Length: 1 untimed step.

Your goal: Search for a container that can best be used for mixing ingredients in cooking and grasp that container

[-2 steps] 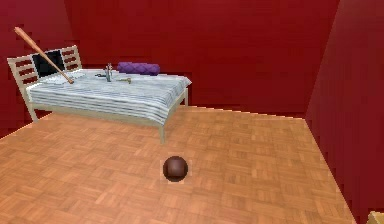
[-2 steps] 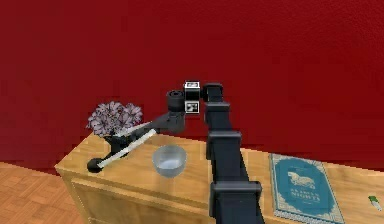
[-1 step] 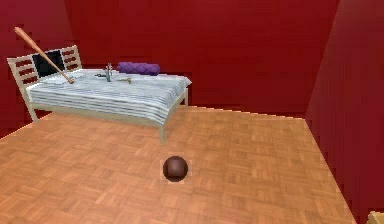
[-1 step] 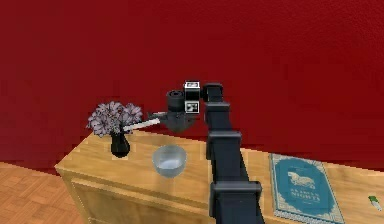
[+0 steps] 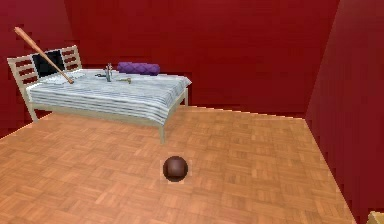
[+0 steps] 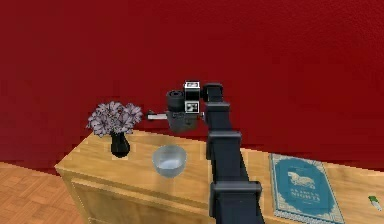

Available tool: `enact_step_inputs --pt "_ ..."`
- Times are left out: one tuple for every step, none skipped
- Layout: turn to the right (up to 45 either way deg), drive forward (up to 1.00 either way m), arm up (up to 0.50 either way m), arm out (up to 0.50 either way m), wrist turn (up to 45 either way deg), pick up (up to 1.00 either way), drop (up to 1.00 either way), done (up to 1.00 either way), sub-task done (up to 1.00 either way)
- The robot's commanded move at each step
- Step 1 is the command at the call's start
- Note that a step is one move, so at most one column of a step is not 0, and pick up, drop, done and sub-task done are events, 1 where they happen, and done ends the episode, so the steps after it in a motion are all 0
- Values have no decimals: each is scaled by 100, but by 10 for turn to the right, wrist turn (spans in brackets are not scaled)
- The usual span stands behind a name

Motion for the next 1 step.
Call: enact_step_inputs --pt "0 0 -30 0 0 0 0 0 0"
